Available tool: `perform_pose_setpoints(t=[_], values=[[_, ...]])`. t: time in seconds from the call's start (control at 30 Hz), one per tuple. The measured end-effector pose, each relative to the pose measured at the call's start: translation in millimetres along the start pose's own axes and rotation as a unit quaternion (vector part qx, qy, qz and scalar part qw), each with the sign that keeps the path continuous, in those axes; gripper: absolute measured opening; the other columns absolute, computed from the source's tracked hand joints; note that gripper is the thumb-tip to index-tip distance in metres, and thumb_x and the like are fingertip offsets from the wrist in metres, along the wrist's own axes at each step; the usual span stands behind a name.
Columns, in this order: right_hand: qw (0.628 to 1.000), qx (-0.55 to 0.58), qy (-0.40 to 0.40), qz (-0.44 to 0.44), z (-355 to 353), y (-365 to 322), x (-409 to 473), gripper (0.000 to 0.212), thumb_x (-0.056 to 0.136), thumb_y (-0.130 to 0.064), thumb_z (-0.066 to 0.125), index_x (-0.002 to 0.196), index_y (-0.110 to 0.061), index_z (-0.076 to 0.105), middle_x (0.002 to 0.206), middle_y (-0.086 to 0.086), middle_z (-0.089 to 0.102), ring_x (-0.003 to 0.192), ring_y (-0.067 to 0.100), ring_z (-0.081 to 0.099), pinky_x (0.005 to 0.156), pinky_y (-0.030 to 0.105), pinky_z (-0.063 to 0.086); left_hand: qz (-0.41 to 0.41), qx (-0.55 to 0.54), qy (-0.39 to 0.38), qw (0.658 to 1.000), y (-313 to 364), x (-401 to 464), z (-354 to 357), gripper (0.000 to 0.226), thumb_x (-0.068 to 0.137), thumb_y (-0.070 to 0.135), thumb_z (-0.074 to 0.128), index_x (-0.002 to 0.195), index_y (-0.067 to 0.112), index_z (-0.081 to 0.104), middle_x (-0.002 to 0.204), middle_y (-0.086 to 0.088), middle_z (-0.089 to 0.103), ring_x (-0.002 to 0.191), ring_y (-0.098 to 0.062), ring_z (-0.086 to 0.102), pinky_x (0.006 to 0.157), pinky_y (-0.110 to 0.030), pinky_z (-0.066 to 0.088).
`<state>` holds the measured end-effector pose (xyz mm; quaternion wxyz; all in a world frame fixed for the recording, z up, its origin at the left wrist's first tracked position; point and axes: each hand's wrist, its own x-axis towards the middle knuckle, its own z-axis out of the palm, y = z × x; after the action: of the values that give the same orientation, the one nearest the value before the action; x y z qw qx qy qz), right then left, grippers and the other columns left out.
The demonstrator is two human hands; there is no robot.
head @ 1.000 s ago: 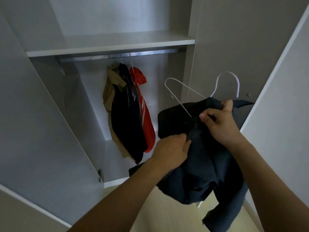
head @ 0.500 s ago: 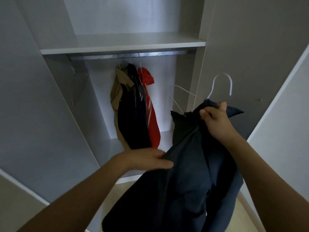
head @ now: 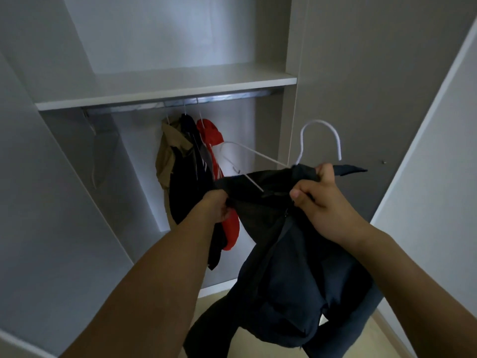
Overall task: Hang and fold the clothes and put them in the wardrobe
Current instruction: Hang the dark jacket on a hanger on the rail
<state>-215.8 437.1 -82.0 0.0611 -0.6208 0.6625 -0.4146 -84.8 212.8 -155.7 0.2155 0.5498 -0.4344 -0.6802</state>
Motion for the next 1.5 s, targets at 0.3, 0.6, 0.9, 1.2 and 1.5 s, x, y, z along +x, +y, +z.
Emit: perform_pose_setpoints(t=[0.3,0.6,0.9,1.2,1.5], values=[[0.97,-0.059,-0.205,0.119,20.3,17.6,-14.4,0.03,0.1,-0.027,0.048,0.073,-0.016,0.055,0.101,-0.001,0.032,0.084,0.019,0.05,0.084,0.028,0.037,0.366,0.154,0.02,0.917,64.6,-41.9,5.6,0.016,0.089,0.012,0.053,0.078,0.016,0.064,0.078,-0.008,0.062,0.077,-0.024,0.058,0.069,-0.034,0.045],[0.974,0.161,-0.017,0.157,10.9,18.7,-11.8,0.03,0.1,-0.021,0.05,0.072,-0.015,0.059,0.093,-0.001,0.04,0.079,-0.003,0.049,0.076,0.0,0.034,0.302,0.292,-0.256,0.871,-11.9,-98.8,5.8,0.046,0.08,0.029,0.052,0.123,0.042,0.062,0.124,0.006,0.055,0.112,-0.01,0.055,0.097,-0.028,0.043],[0.969,0.199,0.038,0.142,17.2,-5.1,9.9,0.032,0.1,-0.025,0.049,0.072,-0.016,0.059,0.094,-0.002,0.038,0.075,-0.011,0.048,0.072,-0.002,0.035,0.5,0.264,-0.067,0.822,-57.1,-105.0,13.9,0.056,0.07,0.06,0.071,0.103,0.035,0.034,0.124,0.018,0.032,0.11,0.016,0.042,0.083,-0.001,0.04],[0.963,0.19,0.062,0.18,39.5,0.5,12.3,0.033,0.099,-0.023,0.053,0.068,-0.012,0.059,0.1,-0.004,0.035,0.08,0.0,0.049,0.063,-0.002,0.038,0.593,0.365,0.023,0.718,-67.2,-111.4,18.2,0.011,0.083,0.028,0.06,0.077,0.019,0.058,0.144,0.005,0.027,0.126,-0.014,0.039,0.101,-0.02,0.039],[0.968,0.094,0.123,0.197,54.2,27.9,14.4,0.037,0.098,-0.023,0.054,0.065,-0.006,0.055,0.115,-0.002,0.026,0.071,-0.008,0.049,0.059,-0.002,0.035,0.601,0.456,0.013,0.657,-70.1,-123.1,-10.1,0.024,0.082,0.036,0.052,0.07,0.017,0.06,0.12,0.01,0.034,0.108,-0.012,0.03,0.092,-0.029,0.041]])
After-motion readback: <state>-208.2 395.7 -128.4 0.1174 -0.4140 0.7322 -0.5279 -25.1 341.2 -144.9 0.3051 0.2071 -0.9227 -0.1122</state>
